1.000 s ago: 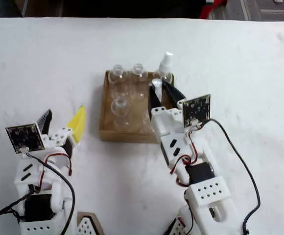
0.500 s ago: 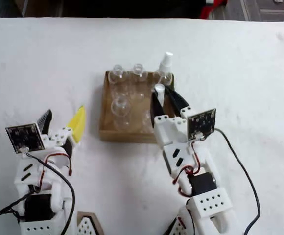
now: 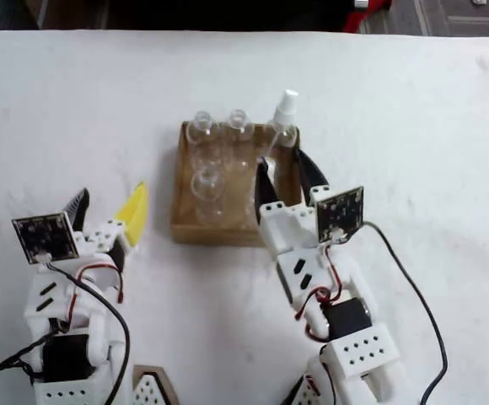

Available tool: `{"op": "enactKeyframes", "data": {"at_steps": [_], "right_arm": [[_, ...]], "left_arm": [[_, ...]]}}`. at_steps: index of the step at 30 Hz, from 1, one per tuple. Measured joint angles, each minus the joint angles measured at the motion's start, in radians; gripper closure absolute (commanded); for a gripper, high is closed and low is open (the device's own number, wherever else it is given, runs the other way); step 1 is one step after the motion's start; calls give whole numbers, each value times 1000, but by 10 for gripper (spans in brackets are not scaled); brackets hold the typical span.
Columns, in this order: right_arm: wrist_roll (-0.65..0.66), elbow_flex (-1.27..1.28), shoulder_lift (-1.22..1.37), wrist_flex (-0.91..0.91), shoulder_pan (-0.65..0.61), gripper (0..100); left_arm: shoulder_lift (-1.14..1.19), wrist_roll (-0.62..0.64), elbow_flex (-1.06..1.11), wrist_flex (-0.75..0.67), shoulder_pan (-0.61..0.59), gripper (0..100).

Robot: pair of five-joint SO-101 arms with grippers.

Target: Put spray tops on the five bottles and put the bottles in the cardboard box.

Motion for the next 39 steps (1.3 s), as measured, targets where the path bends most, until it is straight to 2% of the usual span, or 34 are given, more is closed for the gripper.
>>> {"op": "enactKeyframes", "data": {"at_steps": [8, 16, 22, 24, 26, 29, 34, 39], "right_arm": [[0, -26, -57, 54, -3, 837], [0, -224, -241, 474, 86, 837], [0, -232, -308, 738, 250, 841], [0, -232, -313, 795, 304, 891], [0, -201, -327, 804, 344, 984], [0, -101, -334, 770, 367, 957], [0, 71, -322, 626, 370, 981], [0, 114, -322, 557, 377, 982]], "left_arm": [[0, -8, 0, 0, 0, 703], [0, -8, 0, 0, 0, 703], [0, -8, 0, 0, 0, 703], [0, -8, 0, 0, 0, 703], [0, -8, 0, 0, 0, 703], [0, -8, 0, 0, 0, 703], [0, -8, 0, 0, 0, 703], [0, -8, 6, 0, 0, 703]]}}
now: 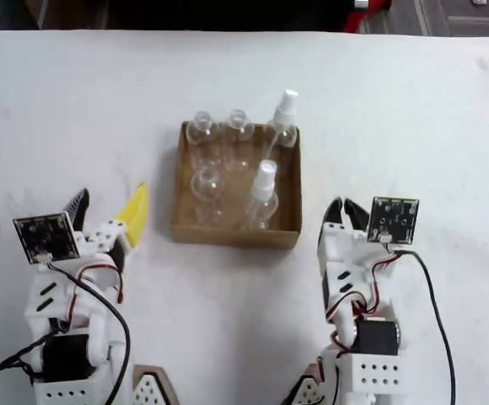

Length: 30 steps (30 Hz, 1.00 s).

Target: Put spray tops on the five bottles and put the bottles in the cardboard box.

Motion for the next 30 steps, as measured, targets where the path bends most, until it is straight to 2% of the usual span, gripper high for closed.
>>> {"op": "enactKeyframes", "data": {"at_steps": [16, 26, 30], "right_arm": [[0, 5, 0, -12, -2, 981], [0, 11, 0, -12, -2, 981], [0, 77, 0, -106, -2, 980]], "left_arm": [[0, 29, 18, -5, -11, 703], [0, 44, 18, -5, -97, 703], [0, 48, -8, -3, -98, 703]]}}
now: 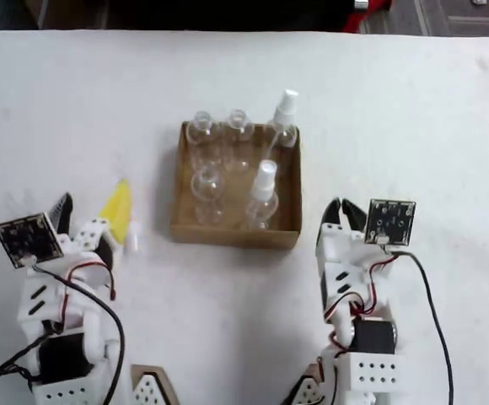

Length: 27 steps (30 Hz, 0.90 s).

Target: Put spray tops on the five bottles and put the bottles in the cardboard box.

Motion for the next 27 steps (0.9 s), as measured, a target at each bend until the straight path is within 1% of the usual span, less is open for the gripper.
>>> {"op": "enactKeyframes", "data": {"at_steps": [2, 4, 8, 11, 14, 18, 20, 22, 25, 27], "right_arm": [[0, 37, 0, -68, 0, 980], [0, 44, -3, -107, 0, 980], [0, 44, 0, -126, 2, 980], [0, 44, 0, -127, 0, 980], [0, 46, 0, -127, 0, 980], [0, 48, 0, -127, 0, 980], [0, 48, 0, -127, 0, 980], [0, 48, 0, -127, 0, 980], [0, 48, 0, -130, 0, 980], [0, 48, 0, -133, 0, 980]], "left_arm": [[0, -5, -46, 25, -2, 703], [0, -46, -110, 69, -2, 703], [-8, -126, -242, 158, -3, 703], [3, -150, -342, 221, -3, 703], [103, -166, -443, 261, -5, 703], [342, -235, -620, 311, -6, 703], [491, -311, -730, 365, -6, 703], [634, -419, -844, 442, -6, 703], [835, -647, -997, 606, -6, 703], [928, -819, -1034, 717, -6, 703]]}}
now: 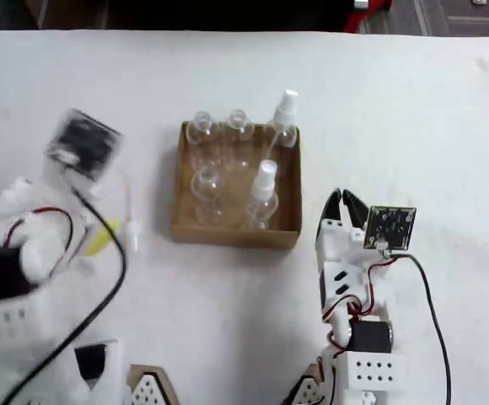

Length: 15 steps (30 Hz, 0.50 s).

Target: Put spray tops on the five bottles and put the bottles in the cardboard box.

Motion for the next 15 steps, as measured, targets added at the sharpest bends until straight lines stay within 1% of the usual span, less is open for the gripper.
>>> {"op": "enactKeyframes", "data": {"at_steps": [2, 3, 5, 8, 11, 15], "right_arm": [[0, 0, 0, 0, 0, 980], [0, 0, 0, 0, 0, 980], [9, 0, 0, 0, 0, 980], [63, 0, 0, 0, 0, 980], [94, 12, 0, -3, 0, 980], [104, 12, 0, -3, 0, 980]], "left_arm": [[66, -130, -5, 80, 2, 703], [97, -164, 2, 84, 2, 703], [155, -190, 29, 60, 2, 703], [245, -193, 74, -40, 2, 703], [351, -94, 81, -163, 2, 703], [526, 150, 77, -331, 2, 703]]}}
